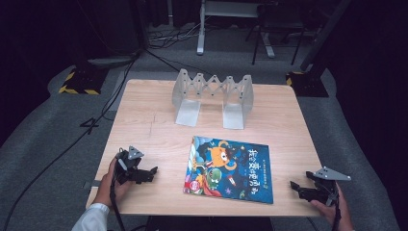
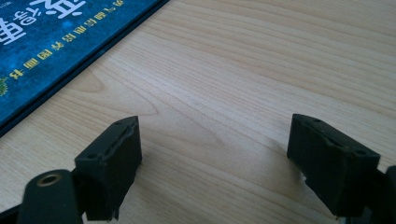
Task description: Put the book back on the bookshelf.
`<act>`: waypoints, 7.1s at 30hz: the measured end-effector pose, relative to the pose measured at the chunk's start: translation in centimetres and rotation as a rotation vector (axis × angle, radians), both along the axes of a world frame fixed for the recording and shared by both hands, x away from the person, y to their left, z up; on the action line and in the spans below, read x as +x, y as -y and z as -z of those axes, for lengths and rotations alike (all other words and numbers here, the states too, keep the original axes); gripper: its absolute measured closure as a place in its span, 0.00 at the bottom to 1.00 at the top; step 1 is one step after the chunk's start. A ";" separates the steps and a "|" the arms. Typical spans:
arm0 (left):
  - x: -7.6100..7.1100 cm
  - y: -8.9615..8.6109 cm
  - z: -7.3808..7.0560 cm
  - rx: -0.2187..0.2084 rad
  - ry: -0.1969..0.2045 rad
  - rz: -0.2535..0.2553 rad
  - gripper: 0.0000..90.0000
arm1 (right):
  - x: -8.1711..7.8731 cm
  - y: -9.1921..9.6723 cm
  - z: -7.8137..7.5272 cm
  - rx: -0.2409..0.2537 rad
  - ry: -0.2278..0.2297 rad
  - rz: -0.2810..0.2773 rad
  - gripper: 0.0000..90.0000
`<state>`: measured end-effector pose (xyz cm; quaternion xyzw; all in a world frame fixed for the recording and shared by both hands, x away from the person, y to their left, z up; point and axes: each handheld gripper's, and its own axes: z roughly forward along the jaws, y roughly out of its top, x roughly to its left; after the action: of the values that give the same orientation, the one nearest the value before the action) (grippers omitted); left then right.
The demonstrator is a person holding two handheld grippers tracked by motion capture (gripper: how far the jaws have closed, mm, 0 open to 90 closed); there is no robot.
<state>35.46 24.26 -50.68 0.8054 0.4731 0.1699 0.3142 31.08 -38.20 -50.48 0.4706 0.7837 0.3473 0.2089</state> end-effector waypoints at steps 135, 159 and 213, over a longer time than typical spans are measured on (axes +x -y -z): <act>7.4 8.9 -0.9 -0.047 0.002 0.418 0.17 | 0.4 -9.9 -0.2 -0.016 -0.003 -0.299 0.26; 1.9 5.7 -0.7 -0.080 -0.042 0.458 0.17 | 3.0 -11.8 -0.2 -0.046 0.027 -0.227 0.26; -7.7 6.3 -0.5 -0.033 -0.006 0.514 0.23 | 5.7 -17.3 -0.8 -0.085 -0.035 -0.354 0.22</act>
<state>27.77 17.99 -50.17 0.8943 0.2566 0.0744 0.3590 36.75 -20.85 -49.71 0.3217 0.8719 0.3369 0.1506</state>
